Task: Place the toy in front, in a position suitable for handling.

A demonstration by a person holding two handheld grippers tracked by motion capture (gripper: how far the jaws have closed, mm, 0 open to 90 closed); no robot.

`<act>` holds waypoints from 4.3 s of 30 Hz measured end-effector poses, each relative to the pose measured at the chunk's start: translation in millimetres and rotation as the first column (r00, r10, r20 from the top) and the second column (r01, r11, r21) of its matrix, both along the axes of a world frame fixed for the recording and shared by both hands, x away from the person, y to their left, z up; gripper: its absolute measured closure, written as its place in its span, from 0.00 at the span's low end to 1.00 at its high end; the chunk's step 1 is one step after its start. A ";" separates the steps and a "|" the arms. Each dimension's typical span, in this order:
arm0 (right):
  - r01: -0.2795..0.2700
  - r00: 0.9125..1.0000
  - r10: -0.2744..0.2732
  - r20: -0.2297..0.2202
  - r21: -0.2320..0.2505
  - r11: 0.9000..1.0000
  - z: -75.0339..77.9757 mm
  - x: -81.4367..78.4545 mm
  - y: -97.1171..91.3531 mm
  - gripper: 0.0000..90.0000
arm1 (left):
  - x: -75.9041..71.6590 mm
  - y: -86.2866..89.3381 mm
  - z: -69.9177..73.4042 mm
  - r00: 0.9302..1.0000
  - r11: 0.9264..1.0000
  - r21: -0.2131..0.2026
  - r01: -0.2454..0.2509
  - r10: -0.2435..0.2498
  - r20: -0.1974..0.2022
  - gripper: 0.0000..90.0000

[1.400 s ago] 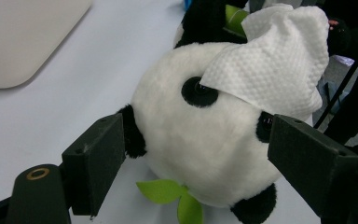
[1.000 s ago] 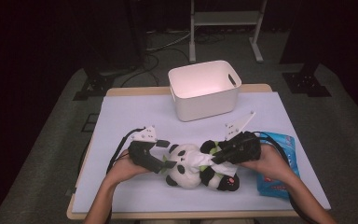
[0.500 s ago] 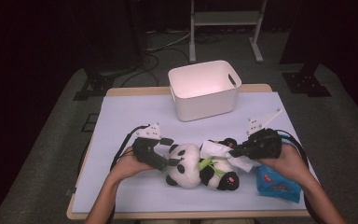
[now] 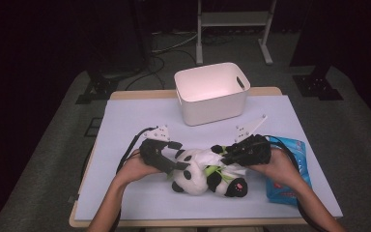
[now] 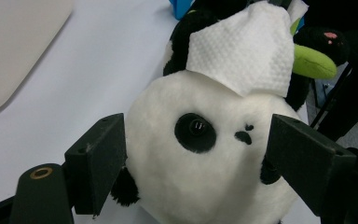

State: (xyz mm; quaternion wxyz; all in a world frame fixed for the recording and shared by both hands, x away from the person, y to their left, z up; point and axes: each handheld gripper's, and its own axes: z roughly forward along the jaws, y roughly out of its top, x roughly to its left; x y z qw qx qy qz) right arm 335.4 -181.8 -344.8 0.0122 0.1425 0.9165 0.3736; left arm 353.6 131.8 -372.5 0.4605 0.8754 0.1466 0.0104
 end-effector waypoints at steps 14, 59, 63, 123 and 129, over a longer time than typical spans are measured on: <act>-0.057 0.998 0.057 -0.028 0.009 0.998 -11.1 -23.3 -5.4 0.94 | 4.2 -3.9 -1.1 0.998 1.000 0.011 0.020 -0.019 -0.053 0.22; -0.105 0.994 0.105 -0.001 -0.023 0.994 -18.4 -33.8 0.5 0.95 | 15.1 3.3 -12.3 0.979 0.999 0.014 0.050 -0.046 -0.196 0.18; -0.113 0.994 0.113 0.003 -0.031 0.993 -19.1 -35.3 1.6 0.95 | 18.0 1.0 -15.5 0.973 0.998 0.025 0.053 -0.046 -0.228 0.14; -0.136 0.989 0.140 0.043 -0.089 0.987 -17.8 -31.1 13.2 0.96 | 32.3 12.9 -28.7 0.918 0.991 -0.104 0.087 -0.120 -0.379 0.20; -0.148 0.987 0.153 0.052 -0.093 0.985 -17.4 -31.2 14.1 0.96 | 37.4 6.3 -34.7 0.895 0.995 -0.059 0.083 -0.100 -0.435 0.12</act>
